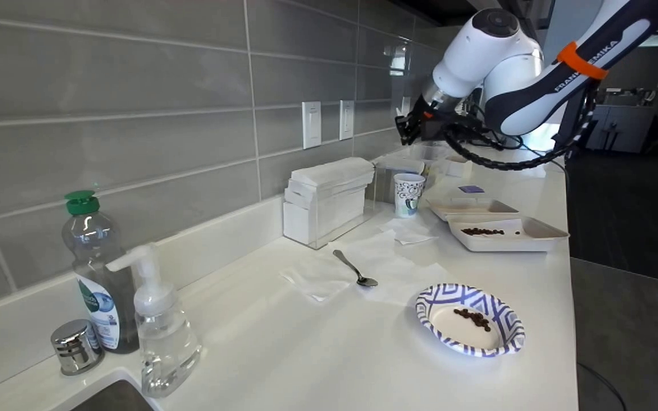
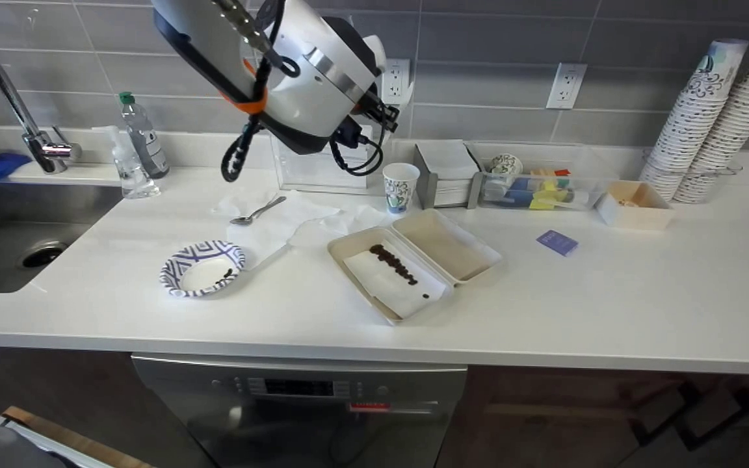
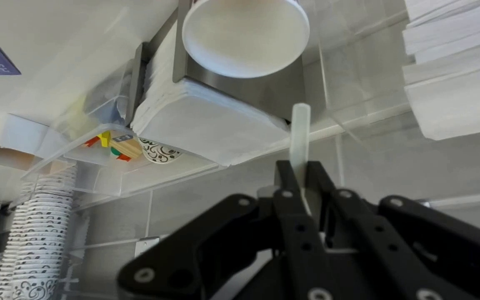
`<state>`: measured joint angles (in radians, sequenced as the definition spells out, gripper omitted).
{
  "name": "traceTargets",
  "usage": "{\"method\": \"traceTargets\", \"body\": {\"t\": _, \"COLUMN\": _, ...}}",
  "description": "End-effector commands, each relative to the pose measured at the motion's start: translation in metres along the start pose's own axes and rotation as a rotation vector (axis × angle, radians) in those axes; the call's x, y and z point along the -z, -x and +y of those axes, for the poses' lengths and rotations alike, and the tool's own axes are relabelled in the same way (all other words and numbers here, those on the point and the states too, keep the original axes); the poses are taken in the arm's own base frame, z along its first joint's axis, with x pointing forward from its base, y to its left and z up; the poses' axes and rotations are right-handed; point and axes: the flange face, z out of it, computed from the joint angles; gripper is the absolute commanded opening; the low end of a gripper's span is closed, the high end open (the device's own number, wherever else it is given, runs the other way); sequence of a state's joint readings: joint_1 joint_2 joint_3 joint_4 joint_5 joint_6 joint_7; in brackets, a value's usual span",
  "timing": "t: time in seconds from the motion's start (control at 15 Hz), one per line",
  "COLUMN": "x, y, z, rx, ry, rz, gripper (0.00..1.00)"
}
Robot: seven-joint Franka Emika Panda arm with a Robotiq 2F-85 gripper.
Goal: Pick up the straw and put it in the cup
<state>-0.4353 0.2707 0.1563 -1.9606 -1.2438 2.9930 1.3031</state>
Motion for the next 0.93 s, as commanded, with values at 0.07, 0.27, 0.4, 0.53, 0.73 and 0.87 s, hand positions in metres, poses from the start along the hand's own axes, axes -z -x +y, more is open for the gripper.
{"method": "traceTargets", "body": {"t": 0.07, "x": -0.05, "y": 0.017, "z": -0.007, "rx": -0.027, "ry": 0.057, "rz": 0.0, "gripper": 0.03}}
{"method": "traceTargets", "body": {"t": 0.27, "x": -0.07, "y": 0.029, "z": -0.008, "rx": -0.026, "ry": 0.089, "rz": 0.003, "gripper": 0.03}}
{"method": "traceTargets", "body": {"t": 0.4, "x": -0.078, "y": 0.034, "z": -0.007, "rx": -0.025, "ry": 0.117, "rz": 0.009, "gripper": 0.03}}
{"method": "traceTargets", "body": {"t": 0.53, "x": -0.084, "y": 0.041, "z": -0.005, "rx": -0.033, "ry": 0.14, "rz": 0.001, "gripper": 0.03}}
{"method": "traceTargets", "body": {"t": 0.73, "x": -0.086, "y": 0.05, "z": -0.003, "rx": -0.041, "ry": 0.183, "rz": -0.013, "gripper": 0.03}}
{"method": "traceTargets", "body": {"t": 0.87, "x": -0.087, "y": 0.052, "z": -0.002, "rx": -0.039, "ry": 0.199, "rz": -0.012, "gripper": 0.03}}
